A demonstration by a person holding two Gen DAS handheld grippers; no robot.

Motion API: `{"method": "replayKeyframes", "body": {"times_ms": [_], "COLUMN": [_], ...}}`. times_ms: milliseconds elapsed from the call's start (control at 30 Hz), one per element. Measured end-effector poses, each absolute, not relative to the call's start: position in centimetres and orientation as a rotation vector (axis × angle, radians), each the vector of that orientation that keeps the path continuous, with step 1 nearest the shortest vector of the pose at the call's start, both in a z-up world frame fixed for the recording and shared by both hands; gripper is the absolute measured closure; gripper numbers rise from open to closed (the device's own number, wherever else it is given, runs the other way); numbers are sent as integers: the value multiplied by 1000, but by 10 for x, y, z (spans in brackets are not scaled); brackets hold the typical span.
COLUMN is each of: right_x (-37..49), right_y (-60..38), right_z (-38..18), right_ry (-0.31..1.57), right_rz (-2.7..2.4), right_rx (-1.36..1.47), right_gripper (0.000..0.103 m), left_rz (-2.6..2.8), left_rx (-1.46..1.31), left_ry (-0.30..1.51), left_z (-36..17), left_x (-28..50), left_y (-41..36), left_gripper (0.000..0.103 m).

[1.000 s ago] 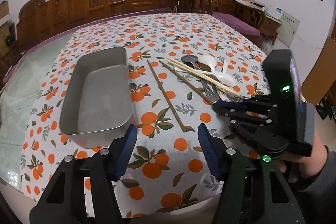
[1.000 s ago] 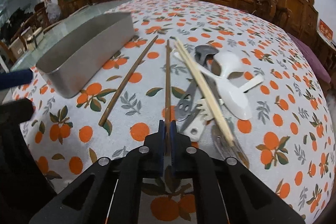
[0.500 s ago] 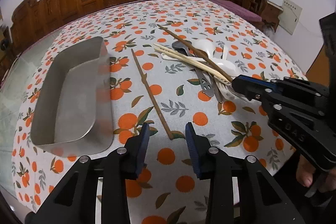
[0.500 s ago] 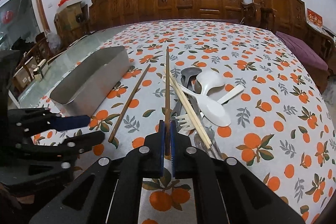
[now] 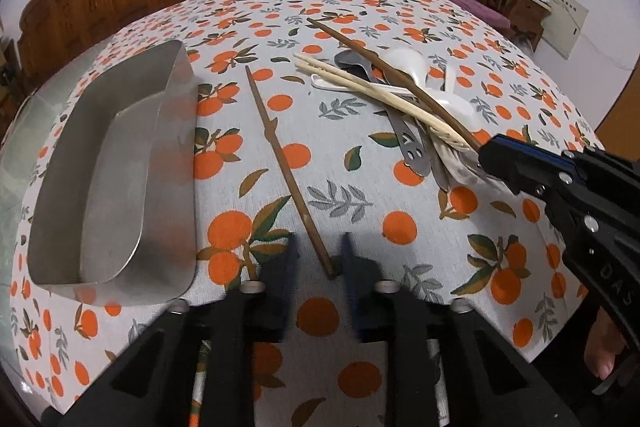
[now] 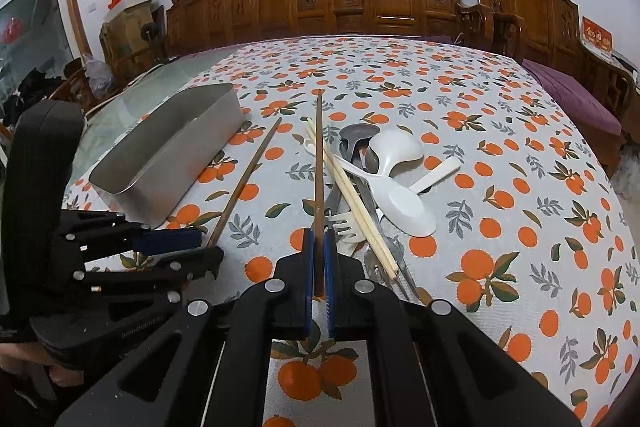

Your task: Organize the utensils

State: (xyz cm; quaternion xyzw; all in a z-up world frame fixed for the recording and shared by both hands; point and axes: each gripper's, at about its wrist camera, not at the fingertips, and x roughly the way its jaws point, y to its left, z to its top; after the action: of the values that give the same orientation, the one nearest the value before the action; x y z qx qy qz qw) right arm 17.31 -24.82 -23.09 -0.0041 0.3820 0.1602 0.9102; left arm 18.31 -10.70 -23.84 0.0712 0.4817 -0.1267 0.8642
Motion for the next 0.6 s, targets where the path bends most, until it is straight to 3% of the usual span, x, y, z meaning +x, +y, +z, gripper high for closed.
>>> {"method": "replayKeyframes", "body": {"times_ms": [100,600], "right_x": [171,155], "right_y": [-244,-233], "right_z": [-227,-193], "right_ry": [785,738], "right_rz": [329,319], "right_rx": [-21,-45], "right_gripper": [97,97], "left_rz": [-263,-263], "left_rx": [132,94], "left_ry": [1022,866], "left_z": [-237,-175], "left_x": [184,164], "left_y": [-103,-78], "left_gripper": [99,99]}}
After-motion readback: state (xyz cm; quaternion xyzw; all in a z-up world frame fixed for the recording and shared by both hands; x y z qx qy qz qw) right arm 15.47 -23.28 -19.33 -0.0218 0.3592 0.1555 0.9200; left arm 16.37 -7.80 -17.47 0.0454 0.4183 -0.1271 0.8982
